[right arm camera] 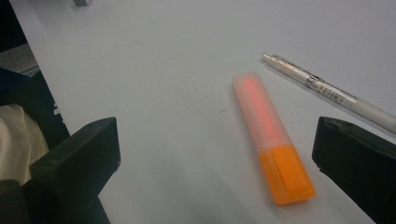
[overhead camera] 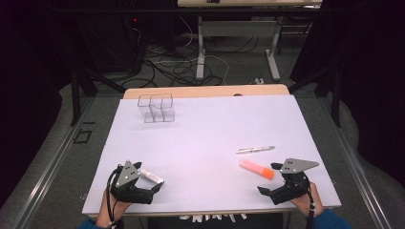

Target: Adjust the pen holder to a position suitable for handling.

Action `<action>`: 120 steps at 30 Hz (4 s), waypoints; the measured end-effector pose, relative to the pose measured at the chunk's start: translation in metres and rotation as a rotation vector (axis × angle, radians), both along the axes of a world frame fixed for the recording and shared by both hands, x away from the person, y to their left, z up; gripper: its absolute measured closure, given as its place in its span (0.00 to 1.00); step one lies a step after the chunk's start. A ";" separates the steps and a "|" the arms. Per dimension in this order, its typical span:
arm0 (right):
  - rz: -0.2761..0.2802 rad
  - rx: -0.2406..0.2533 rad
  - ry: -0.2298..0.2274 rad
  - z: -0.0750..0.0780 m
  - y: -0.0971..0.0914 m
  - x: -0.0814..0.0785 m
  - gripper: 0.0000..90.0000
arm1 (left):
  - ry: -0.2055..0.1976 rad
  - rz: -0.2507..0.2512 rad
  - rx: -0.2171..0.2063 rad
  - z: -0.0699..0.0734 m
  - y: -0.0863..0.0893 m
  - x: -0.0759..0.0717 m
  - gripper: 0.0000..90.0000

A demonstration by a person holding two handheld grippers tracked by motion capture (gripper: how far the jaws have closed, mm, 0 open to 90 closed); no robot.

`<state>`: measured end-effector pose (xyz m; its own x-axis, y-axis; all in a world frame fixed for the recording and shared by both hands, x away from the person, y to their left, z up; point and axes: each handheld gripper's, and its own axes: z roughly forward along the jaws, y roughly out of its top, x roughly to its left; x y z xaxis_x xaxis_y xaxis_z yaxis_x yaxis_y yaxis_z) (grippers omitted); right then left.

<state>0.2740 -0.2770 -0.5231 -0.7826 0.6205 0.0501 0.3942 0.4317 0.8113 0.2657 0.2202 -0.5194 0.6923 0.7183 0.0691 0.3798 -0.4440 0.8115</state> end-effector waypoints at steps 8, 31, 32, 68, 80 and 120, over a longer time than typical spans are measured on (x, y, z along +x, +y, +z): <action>0.005 -0.017 0.001 0.001 -0.001 0.000 0.01 | -0.002 0.007 -0.001 0.000 0.000 0.001 0.00; -0.001 -0.009 -0.006 0.000 0.001 -0.003 0.01 | -0.041 0.071 0.007 0.012 -0.001 0.021 0.00; -0.002 -0.013 -0.007 0.001 0.000 -0.004 0.02 | -0.041 0.074 0.000 0.013 -0.001 0.023 0.00; -0.010 -0.001 0.000 -0.001 0.001 -0.004 0.02 | 0.109 0.182 0.036 0.028 0.038 0.152 0.02; 0.003 -0.008 0.007 -0.001 0.002 -0.003 0.02 | 0.105 0.289 0.072 0.042 0.056 0.184 0.34; 0.002 -0.002 0.009 -0.003 0.003 -0.001 0.02 | 0.108 0.377 -0.020 0.004 0.066 0.272 1.00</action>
<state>0.2727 -0.2744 -0.5265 -0.7832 0.6193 0.0556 0.4007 0.4344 0.8067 0.5378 0.2866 -0.5156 0.3824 0.9240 -0.0065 0.5965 -0.2415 0.7655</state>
